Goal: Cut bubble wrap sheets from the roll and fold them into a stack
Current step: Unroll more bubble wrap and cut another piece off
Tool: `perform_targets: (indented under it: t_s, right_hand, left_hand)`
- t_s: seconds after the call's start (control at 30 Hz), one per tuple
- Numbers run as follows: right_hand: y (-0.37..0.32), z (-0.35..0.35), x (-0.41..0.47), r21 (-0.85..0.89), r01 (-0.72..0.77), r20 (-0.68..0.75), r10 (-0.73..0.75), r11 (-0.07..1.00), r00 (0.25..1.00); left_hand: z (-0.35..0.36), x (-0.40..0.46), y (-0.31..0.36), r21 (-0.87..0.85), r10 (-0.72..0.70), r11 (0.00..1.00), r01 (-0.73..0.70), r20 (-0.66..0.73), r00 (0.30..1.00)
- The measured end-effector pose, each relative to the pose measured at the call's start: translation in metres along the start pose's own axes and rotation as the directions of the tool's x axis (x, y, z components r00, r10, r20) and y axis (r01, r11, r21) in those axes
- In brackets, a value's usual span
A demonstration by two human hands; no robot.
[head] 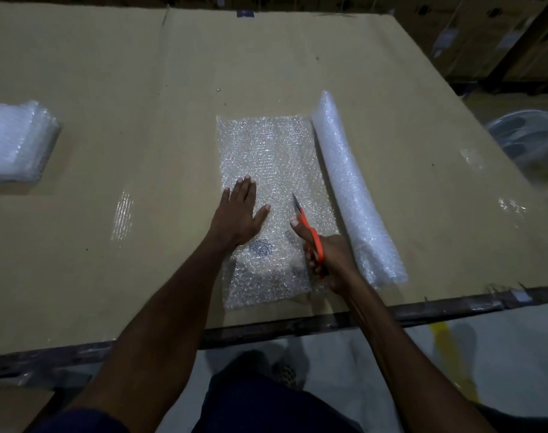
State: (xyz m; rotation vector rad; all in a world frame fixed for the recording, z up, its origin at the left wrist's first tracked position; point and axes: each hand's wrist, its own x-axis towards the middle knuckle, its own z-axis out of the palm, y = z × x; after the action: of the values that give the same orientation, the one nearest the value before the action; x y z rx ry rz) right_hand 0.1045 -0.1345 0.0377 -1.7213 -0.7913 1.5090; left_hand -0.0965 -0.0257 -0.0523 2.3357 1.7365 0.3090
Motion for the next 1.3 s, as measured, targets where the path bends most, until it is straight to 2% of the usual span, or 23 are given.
perform_targets:
  t_s: [0.57,0.73,0.87,1.0,1.3]
  right_hand:
    - [0.009,0.002,0.008,-0.004,0.024,-0.059,-0.024,1.000,0.998]
    - [0.003,0.008,0.005,0.021,0.006,-0.063,-0.004,1.000,0.998]
    - [-0.001,0.014,0.005,0.020,0.005,-0.079,-0.003,1.000,0.997]
    - [-0.006,0.015,0.010,0.014,-0.011,-0.078,0.012,1.000,0.997]
    - [-0.005,0.016,0.015,0.028,-0.007,-0.100,0.010,1.000,0.995]
  left_hand:
    - [-0.001,0.004,-0.004,-0.048,0.003,0.999,-0.001,0.041,0.999]
    - [-0.010,0.019,-0.015,-0.051,0.034,0.998,-0.037,-0.053,0.998]
    - [-0.012,0.036,-0.019,-0.054,0.013,0.998,-0.013,0.007,1.000]
    - [-0.013,0.047,-0.018,-0.046,0.051,0.998,-0.048,0.067,0.996]
    - [-0.006,0.045,-0.021,-0.027,0.078,0.997,-0.077,0.034,0.996]
